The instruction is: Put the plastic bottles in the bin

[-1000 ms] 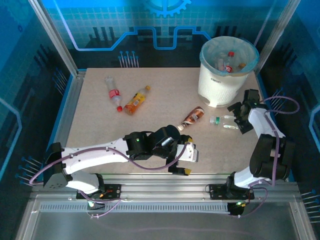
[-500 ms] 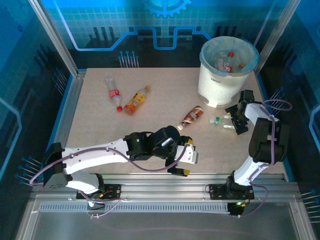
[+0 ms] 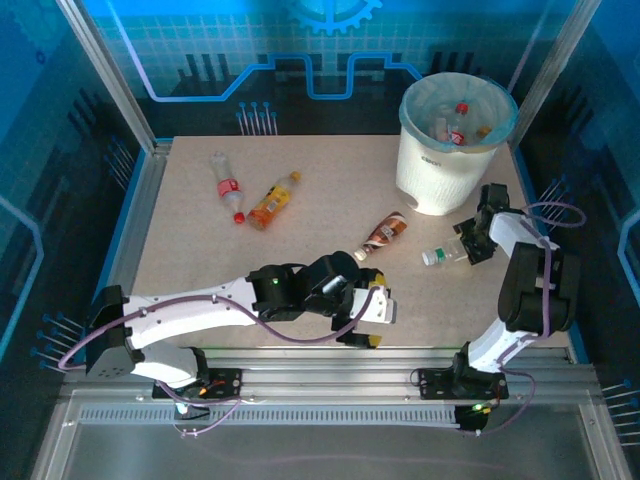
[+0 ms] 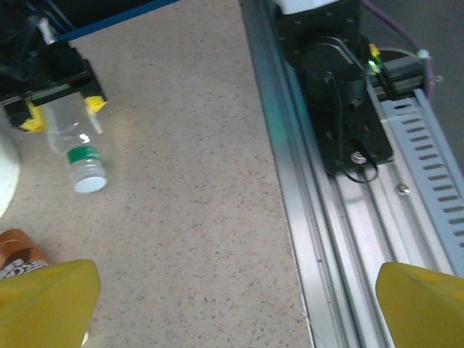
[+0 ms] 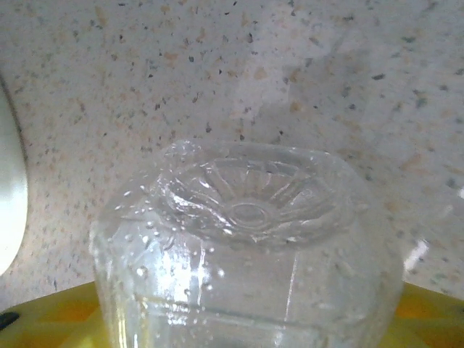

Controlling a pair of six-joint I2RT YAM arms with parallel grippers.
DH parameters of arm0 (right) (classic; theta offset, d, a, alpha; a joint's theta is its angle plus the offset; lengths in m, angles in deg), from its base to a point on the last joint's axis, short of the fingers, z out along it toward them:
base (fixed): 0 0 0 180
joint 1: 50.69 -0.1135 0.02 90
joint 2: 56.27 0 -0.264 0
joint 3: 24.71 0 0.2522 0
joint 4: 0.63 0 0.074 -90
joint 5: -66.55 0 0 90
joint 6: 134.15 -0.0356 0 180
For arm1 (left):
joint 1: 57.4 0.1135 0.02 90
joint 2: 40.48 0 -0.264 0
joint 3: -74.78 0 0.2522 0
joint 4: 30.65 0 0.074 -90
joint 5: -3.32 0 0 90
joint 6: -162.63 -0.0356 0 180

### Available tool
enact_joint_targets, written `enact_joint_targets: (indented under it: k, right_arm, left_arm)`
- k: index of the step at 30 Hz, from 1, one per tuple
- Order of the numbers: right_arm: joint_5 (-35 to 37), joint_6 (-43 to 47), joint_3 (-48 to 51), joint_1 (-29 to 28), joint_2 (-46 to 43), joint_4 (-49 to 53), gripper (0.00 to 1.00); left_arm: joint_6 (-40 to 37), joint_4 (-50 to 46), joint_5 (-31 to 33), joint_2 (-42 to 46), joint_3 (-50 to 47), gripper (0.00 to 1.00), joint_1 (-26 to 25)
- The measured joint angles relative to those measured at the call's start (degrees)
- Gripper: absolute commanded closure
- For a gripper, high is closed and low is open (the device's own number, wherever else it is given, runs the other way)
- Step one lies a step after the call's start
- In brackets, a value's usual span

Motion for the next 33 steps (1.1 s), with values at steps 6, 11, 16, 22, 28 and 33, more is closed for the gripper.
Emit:
enact_joint_targets:
  k: [6, 11, 16, 22, 28, 33]
  right_arm:
    - [1.14, 4.15, 4.72, -1.66, -14.01, 1.33, 0.37]
    - [1.97, 9.35, 5.57, -9.49, -24.26, 4.83, 0.37]
    - [3.87, 12.66, 5.64, -17.11, -34.99, 9.55, 0.40]
    - [3.45, 16.85, 2.84, -29.24, -41.62, 10.97, 0.41]
    - [5.18, 23.37, -16.96, -36.52, -33.53, 13.55, 0.40]
    - [13.29, 33.09, -39.08, -36.72, -23.30, 12.33, 0.39]
  left_arm:
    - [5.79, 1.73, 7.89, -0.02, 0.87, 0.01, 1.11]
    - [12.22, 4.79, 13.94, -0.02, 1.86, 0.01, 4.83]
    - [22.99, 5.99, 16.44, 0.07, 2.29, 0.01, 11.72]
    - [35.58, 6.03, 15.93, 0.63, 2.27, 0.01, 22.05]
    - [39.71, 6.82, 15.06, 2.08, 2.16, 0.01, 24.39]
    - [40.76, 7.37, 14.14, 2.45, 2.16, 0.01, 24.39]
